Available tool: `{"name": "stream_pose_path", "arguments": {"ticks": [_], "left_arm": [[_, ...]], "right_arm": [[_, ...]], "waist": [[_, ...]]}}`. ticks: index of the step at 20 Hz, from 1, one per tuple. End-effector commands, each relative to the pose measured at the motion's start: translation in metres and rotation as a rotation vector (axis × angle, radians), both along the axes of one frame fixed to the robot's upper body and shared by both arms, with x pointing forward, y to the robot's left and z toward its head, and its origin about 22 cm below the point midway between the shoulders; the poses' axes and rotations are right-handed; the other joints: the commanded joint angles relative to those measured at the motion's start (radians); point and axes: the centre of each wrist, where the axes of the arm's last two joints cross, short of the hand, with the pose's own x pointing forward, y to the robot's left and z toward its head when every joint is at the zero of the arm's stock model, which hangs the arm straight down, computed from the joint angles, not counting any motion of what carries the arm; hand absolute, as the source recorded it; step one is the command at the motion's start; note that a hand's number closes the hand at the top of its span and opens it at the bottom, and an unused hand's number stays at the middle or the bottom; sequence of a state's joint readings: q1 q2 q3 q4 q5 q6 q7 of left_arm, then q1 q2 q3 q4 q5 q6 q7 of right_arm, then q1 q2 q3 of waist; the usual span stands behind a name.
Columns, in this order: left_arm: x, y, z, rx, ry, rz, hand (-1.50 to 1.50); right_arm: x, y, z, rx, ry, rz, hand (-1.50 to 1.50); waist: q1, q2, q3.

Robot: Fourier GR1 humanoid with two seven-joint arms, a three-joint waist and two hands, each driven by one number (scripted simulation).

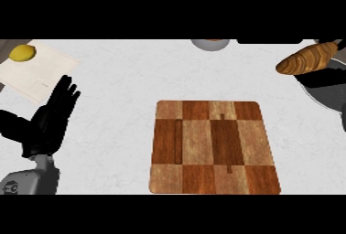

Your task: Pick the croissant from the cutting board and place it in the pan

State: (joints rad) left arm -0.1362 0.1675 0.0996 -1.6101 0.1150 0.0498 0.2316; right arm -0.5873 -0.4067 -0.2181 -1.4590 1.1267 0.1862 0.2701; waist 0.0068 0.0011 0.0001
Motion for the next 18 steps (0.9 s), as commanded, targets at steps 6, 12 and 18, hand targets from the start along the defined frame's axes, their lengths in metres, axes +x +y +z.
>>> {"name": "stream_pose_path", "arguments": {"ticks": [6,12,18], "left_arm": [[0.005,0.003,0.014,-0.001,-0.003,0.001,0.00],[0.007,-0.031,0.020,0.001,-0.012,-0.022,0.00],[0.017,-0.010,0.014,0.003,-0.036,-0.039,0.00]], "right_arm": [[0.015,-0.114,-0.017,0.076,-0.057,-0.103,1.50],[0.013,-0.164,-0.028,0.131,-0.094,-0.116,1.50],[0.000,-0.193,-0.063,0.163,-0.067,-0.036,1.50]], "waist": [[0.011,0.006,0.001],[0.017,0.006,0.002],[0.027,0.016,0.003]]}}
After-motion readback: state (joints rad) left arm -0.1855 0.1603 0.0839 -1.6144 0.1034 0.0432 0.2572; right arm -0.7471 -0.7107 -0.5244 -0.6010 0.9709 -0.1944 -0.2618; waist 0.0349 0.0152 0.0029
